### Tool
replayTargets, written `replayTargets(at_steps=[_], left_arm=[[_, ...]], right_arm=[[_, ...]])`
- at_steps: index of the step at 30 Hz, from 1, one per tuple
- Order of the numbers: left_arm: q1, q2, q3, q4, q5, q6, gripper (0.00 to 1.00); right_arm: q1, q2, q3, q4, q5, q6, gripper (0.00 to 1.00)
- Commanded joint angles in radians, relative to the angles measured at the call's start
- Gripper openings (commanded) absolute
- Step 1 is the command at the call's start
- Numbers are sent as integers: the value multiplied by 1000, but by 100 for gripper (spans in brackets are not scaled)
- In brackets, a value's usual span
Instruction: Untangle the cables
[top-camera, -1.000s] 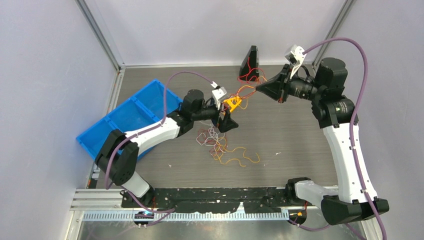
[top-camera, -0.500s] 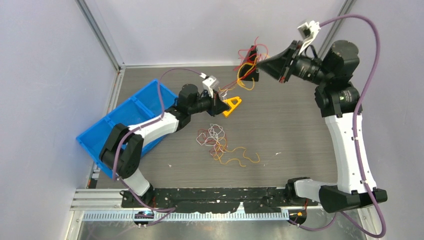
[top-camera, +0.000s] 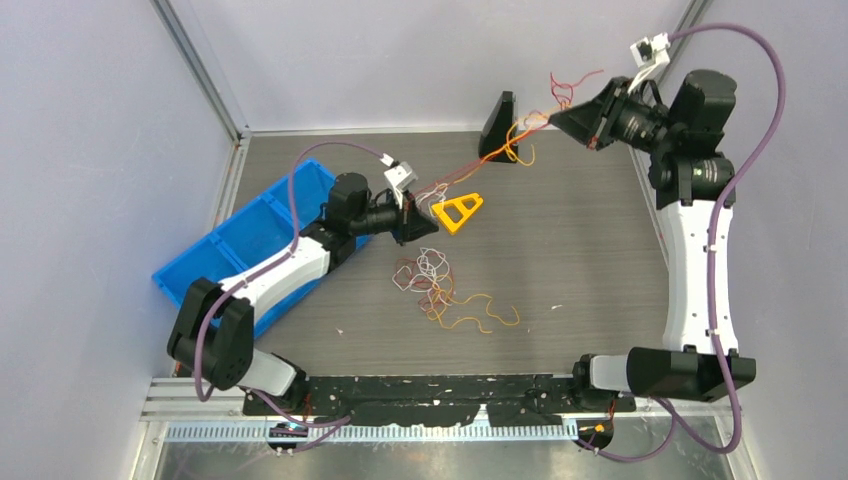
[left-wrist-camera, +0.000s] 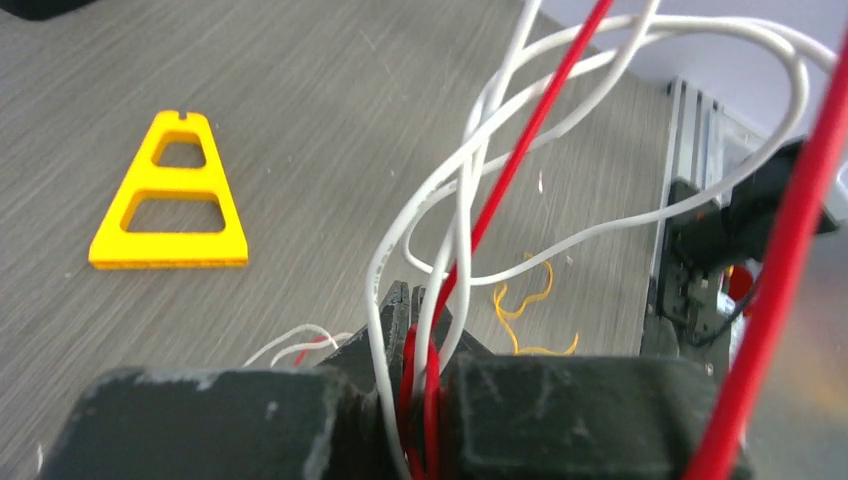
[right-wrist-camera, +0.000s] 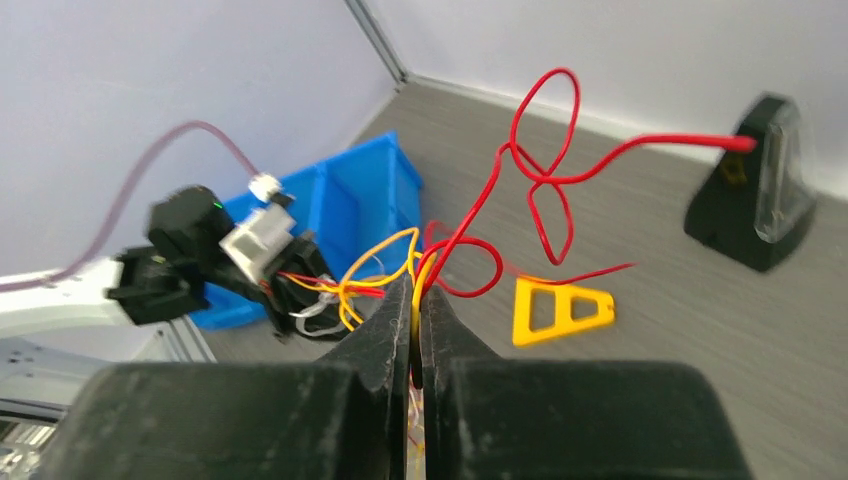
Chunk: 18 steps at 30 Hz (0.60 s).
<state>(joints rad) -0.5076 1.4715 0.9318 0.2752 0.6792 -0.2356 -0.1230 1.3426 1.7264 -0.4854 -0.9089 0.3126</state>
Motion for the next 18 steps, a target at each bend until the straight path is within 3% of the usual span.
replayTargets(at_steps=[1, 4, 5, 6, 10, 18], left_arm=[[40, -77, -20, -390, 50, 301, 0], [-49, 14, 168, -810, -93, 576, 0], [-62, 46, 209, -882, -121, 599, 0], [-65, 70, 227, -916, -147, 590, 6], [-64, 102, 201, -870, -238, 554, 37], [-79, 239, 314, -901, -268, 549, 47]], right_arm=[[-77, -107, -144, 32, 203, -222, 5], [-68, -143, -362, -64, 238, -360, 5], [-57, -147, -408, -99, 250, -444, 5], [-51, -154, -489, -112, 288, -484, 5], [-31, -121, -661, -149, 377, -683, 5], [58, 89, -670, -302, 346, -803, 5]])
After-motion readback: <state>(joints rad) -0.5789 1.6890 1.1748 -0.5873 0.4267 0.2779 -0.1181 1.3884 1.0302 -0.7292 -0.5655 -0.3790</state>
